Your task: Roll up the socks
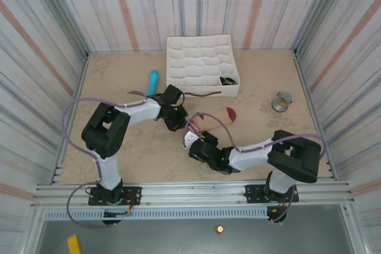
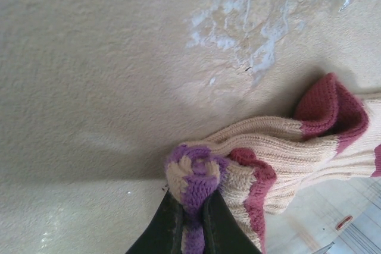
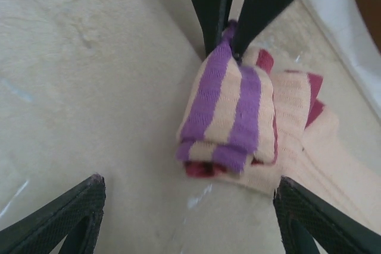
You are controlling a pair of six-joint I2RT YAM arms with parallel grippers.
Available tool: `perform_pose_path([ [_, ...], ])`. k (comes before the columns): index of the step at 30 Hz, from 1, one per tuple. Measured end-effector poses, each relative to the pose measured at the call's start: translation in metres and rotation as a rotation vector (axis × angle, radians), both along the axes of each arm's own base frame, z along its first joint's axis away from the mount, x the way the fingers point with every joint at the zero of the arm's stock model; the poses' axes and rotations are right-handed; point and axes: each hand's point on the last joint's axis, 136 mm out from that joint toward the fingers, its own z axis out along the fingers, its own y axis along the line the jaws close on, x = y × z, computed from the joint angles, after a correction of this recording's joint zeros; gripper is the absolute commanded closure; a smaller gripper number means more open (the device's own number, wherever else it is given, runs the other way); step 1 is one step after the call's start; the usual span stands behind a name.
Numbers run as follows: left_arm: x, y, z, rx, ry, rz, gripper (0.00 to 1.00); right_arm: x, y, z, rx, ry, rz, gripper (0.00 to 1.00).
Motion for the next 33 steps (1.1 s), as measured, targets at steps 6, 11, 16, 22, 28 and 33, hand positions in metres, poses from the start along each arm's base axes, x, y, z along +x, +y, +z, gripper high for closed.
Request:
perform_pose_path([
  [6,-0.001,-0.001,0.0,-0.009,0.006,-0.01,1.0,0.014,0.015,-0.001,-0.056,-0.124,0.0,0.29],
  [11,-0.001,-0.001,0.0,-0.008,0.004,-0.014,1.0,0.022,0.014,-0.002,-0.066,-0.151,-0.019,0.39],
  [16,-0.002,-0.001,0.0,-0.009,0.001,-0.021,1.0,0.029,0.008,-0.006,-0.069,-0.141,-0.046,0.67],
  [22,0.0,-0.001,0.0,-0.013,-0.003,-0.019,1.0,0.029,0.006,-0.013,-0.043,-0.103,-0.062,1.0],
  [28,0.002,-0.002,-0.001,-0.051,-0.006,-0.005,0.99,0.033,0.005,-0.012,0.048,-0.027,-0.08,1.0],
  [33,0.003,-0.005,0.0,-0.065,-0.008,-0.002,0.99,0.033,0.001,-0.011,0.131,0.043,-0.088,1.0],
])
